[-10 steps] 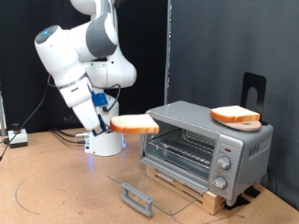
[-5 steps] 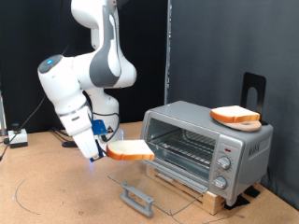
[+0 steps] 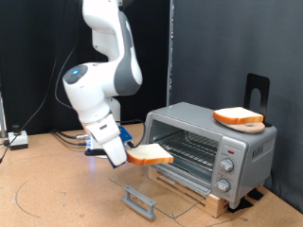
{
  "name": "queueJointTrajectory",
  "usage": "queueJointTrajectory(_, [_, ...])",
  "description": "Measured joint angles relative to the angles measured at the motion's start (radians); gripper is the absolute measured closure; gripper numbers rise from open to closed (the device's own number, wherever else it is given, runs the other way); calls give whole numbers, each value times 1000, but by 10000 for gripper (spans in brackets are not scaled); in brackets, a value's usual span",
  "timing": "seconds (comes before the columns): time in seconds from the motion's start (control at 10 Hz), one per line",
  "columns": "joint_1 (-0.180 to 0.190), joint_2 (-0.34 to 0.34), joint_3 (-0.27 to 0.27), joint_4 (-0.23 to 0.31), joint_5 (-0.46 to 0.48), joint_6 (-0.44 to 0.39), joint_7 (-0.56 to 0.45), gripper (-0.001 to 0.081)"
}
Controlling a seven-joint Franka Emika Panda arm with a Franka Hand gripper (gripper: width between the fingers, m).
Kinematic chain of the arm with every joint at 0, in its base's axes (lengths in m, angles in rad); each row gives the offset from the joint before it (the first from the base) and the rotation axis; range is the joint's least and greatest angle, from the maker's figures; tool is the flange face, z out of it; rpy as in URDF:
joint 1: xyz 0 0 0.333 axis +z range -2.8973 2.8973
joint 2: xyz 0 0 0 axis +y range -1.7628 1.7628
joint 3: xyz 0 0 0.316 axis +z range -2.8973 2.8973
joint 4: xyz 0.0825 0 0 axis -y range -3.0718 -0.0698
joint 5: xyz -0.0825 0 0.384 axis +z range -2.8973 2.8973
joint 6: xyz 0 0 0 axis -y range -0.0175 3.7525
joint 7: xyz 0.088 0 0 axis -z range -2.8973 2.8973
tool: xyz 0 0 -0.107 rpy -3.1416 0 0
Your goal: Make a piece of toast with the oven
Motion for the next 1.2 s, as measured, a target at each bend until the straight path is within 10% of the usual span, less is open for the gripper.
queueJointTrajectory(0.5, [67,-87,118,-89,24,100,85,412])
queueJointTrajectory(1.2, [65,-198,245,-210,-216,338,203,412])
